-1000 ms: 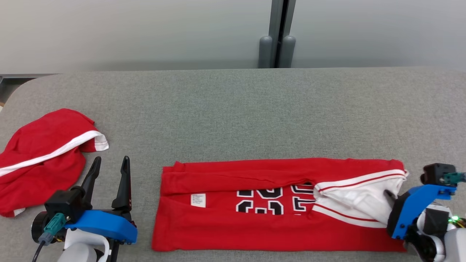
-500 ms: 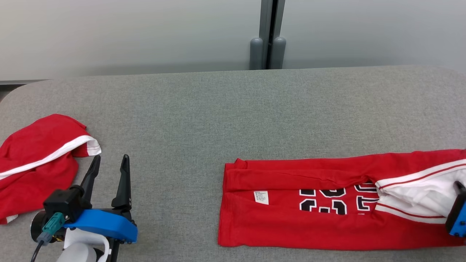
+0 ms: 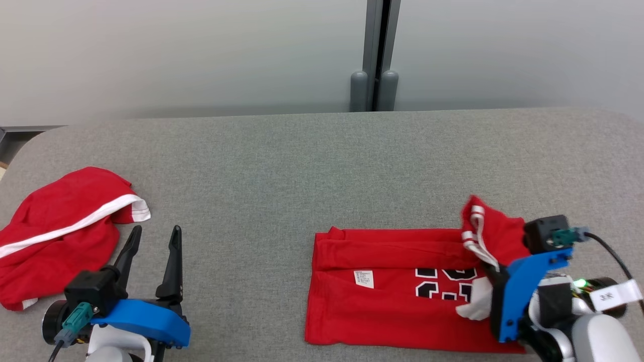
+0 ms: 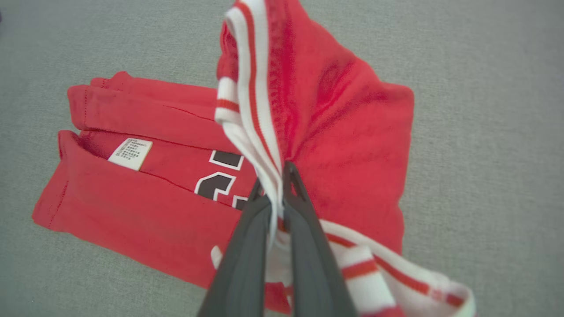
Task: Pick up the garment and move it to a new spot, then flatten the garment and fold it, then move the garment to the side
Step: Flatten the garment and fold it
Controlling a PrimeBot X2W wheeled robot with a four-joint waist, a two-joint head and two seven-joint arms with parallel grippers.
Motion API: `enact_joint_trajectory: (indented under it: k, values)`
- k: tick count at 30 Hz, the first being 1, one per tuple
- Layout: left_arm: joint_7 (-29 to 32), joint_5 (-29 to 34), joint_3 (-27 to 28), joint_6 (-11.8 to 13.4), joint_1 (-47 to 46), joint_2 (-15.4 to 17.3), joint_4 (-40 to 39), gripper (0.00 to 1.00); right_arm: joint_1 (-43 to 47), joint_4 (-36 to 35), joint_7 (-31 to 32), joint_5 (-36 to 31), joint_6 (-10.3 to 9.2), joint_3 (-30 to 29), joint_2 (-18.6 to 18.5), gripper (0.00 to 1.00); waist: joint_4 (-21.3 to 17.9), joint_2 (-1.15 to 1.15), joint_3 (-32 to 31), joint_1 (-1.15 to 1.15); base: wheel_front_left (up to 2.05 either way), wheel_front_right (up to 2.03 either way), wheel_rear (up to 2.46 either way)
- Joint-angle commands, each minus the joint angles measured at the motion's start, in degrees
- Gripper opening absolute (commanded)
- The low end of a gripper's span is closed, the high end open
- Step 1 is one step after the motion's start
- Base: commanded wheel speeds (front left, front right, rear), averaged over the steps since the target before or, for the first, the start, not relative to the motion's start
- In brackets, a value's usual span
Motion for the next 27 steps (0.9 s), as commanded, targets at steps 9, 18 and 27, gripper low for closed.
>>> enact_joint_trajectory:
  k: [9,18,27]
  values:
    - [0.81,0.27,-1.02,0.10,-0.75,-0.08,-1.44,1.00,-8.49,9.23,-1.24,3.12,0.03,13.93,1.38,0.00,1.05,0.00,0.79,0.00,0.00,0.00,0.00]
    - [0.38,0.24,-1.69,-0.50,-2.07,-0.31,-0.58,1.00,-16.36,20.85,-5.75,10.09,0.03,23.42,1.62,0.00,3.25,0.00,1.47,0.00,0.00,0.00,0.00]
    - [-0.30,-0.31,-1.88,-0.67,-1.96,-0.57,0.21,1.00,-21.40,29.83,-10.28,15.95,0.03,29.26,1.63,0.13,4.37,0.00,1.87,0.00,0.00,0.00,0.00]
